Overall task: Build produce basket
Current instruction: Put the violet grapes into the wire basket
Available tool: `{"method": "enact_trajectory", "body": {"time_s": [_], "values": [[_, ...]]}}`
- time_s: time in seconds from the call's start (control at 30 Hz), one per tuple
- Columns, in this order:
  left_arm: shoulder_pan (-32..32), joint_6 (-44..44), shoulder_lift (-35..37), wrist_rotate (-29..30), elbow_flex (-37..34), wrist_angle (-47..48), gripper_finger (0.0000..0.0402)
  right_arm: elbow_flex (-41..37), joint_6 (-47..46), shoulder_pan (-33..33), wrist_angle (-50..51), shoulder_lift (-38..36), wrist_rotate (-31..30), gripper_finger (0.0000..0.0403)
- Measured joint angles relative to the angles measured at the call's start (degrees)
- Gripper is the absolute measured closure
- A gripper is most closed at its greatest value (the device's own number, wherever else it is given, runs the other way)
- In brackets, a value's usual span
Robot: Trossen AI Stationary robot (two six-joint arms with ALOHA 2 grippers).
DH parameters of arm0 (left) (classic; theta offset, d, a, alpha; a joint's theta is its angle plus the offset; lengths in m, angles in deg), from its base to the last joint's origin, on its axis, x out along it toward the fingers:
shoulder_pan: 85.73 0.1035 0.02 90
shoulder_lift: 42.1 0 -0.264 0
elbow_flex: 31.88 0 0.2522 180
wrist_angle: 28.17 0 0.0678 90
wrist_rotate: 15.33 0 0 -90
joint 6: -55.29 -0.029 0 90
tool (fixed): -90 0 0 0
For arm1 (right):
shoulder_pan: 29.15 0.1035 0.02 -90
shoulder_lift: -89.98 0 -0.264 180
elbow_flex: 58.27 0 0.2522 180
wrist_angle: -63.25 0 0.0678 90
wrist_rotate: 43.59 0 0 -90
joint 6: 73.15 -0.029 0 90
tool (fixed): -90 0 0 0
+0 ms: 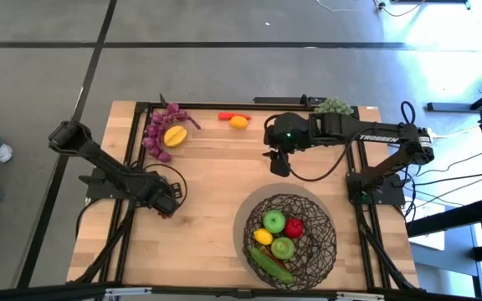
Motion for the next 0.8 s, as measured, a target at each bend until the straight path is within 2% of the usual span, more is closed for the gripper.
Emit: {"method": "enact_trajectory", "body": {"time_s": [0.27,0.43,0.8], "values": [[0.6,-2.4,0.1,-1.3,-0.6,-0.2,0.0128,0.0,-0.1,0.0,-0.3,0.0,0.0,0.0226],[1.6,-2.6,0.0,-1.6,-0.7,-0.1,0.0151,0.0,1.4,0.0,-0.3,0.0,0.2,0.0226],[1.7,-2.6,0.0,-1.7,-0.8,-0.5,0.0205,0.0,13.9,-3.0,-0.7,0.0,17.3,0.0226]]}}
